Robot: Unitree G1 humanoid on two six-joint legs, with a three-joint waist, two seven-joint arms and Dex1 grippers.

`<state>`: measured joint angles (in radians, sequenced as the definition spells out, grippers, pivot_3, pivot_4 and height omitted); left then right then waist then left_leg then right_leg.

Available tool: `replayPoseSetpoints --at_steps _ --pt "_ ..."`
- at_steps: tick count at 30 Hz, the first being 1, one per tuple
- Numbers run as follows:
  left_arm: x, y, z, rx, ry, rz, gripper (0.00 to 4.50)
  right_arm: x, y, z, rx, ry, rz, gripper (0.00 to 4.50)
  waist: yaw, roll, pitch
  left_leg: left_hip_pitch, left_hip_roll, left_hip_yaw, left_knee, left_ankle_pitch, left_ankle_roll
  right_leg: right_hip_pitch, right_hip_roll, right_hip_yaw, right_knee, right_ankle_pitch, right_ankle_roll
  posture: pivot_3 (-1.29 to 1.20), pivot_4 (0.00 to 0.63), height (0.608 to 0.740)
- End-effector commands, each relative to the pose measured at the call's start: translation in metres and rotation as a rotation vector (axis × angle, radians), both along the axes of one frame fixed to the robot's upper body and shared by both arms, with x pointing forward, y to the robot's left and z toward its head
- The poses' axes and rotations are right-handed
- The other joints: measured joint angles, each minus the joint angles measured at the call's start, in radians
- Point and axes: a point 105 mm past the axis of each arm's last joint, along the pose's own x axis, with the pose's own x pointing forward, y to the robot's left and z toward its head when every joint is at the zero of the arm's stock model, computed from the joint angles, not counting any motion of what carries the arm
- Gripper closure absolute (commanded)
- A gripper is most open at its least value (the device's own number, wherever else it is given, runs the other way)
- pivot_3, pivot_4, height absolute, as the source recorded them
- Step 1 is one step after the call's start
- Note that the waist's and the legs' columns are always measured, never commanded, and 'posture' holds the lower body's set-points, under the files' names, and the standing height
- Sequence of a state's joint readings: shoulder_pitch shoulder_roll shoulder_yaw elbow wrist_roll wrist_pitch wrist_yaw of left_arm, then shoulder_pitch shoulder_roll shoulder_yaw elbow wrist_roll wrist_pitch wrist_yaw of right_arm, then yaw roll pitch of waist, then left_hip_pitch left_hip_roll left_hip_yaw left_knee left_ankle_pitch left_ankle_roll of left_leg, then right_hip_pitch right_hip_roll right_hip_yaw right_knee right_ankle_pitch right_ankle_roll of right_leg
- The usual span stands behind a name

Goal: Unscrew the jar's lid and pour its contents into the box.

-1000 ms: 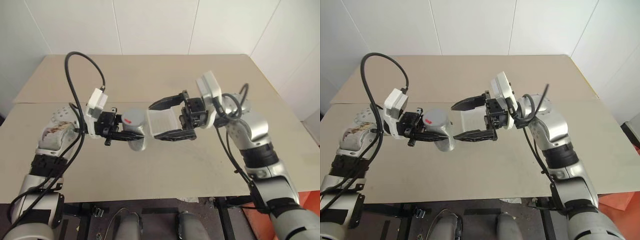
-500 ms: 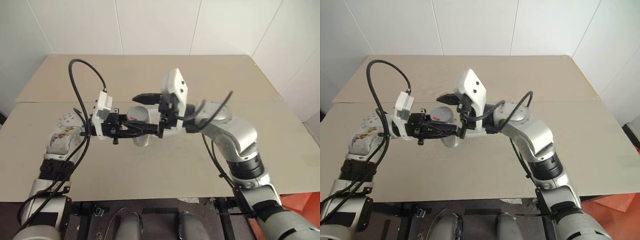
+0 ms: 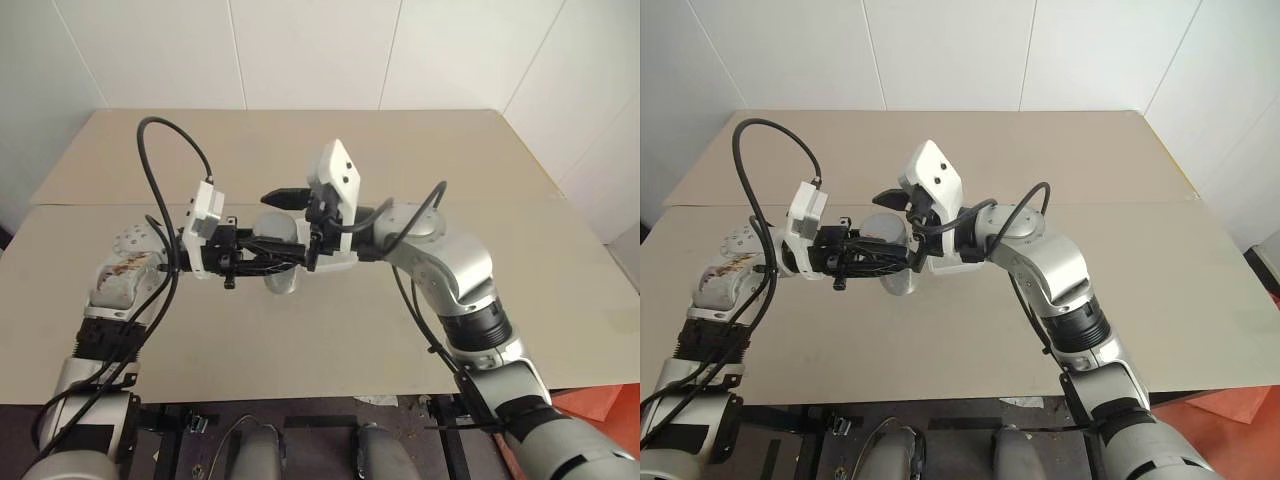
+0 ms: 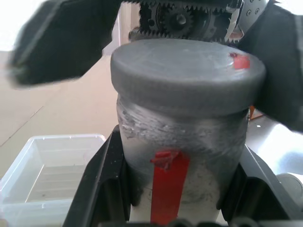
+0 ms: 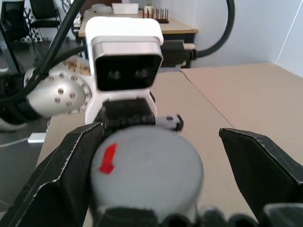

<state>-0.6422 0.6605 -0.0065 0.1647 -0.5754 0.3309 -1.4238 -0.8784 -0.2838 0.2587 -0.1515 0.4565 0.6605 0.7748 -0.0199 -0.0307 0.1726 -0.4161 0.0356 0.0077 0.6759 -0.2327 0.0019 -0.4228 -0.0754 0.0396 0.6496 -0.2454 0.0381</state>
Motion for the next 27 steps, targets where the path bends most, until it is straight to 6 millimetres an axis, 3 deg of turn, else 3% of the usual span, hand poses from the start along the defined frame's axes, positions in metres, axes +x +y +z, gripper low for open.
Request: replayPoseSetpoints --at_steps 1,11,18,23,27 --pt "-0.016 0.006 0.018 -0.015 -0.069 -0.066 2.58 0.013 -0.029 0.012 0.045 -0.041 -0.096 0.03 0.0 0.0 0.0 0.0 0.0 0.0 0.0 0.0 0.0 0.0 0.0 0.0 0.0 0.0 0.0 0.0 0.15 0.74" --pt "-0.024 0.018 0.02 -0.005 -0.061 -0.06 2.58 0.017 -0.059 0.012 0.048 -0.05 -0.142 0.03 0.005 0.0 0.0 0.0 0.0 0.0 0.0 0.0 0.0 0.001 0.0 0.0 -0.001 0.0 0.0 0.0 0.15 0.74" --pt "-0.013 0.016 0.018 -0.015 -0.063 -0.023 2.58 0.001 -0.068 0.011 0.018 -0.076 -0.08 0.03 0.002 0.0 0.0 0.0 0.0 0.0 0.0 0.0 0.0 0.001 0.0 0.0 -0.001 0.0 0.0 0.0 0.15 0.74" --pt "-0.003 0.003 0.014 -0.029 -0.071 -0.027 2.58 -0.022 -0.05 0.016 0.031 -0.083 0.041 0.03 0.004 0.0 0.0 0.0 0.0 0.0 0.0 0.0 0.0 0.001 0.0 0.0 -0.001 0.0 0.0 0.0 0.15 0.74" --pt "-0.001 -0.003 0.011 -0.034 -0.073 -0.04 2.58 -0.025 -0.029 0.022 0.044 -0.096 0.065 0.03 -0.003 0.0 0.0 0.0 0.0 0.0 0.0 0.0 0.0 0.0 0.0 0.0 0.0 0.0 0.0 0.0 0.15 0.74"
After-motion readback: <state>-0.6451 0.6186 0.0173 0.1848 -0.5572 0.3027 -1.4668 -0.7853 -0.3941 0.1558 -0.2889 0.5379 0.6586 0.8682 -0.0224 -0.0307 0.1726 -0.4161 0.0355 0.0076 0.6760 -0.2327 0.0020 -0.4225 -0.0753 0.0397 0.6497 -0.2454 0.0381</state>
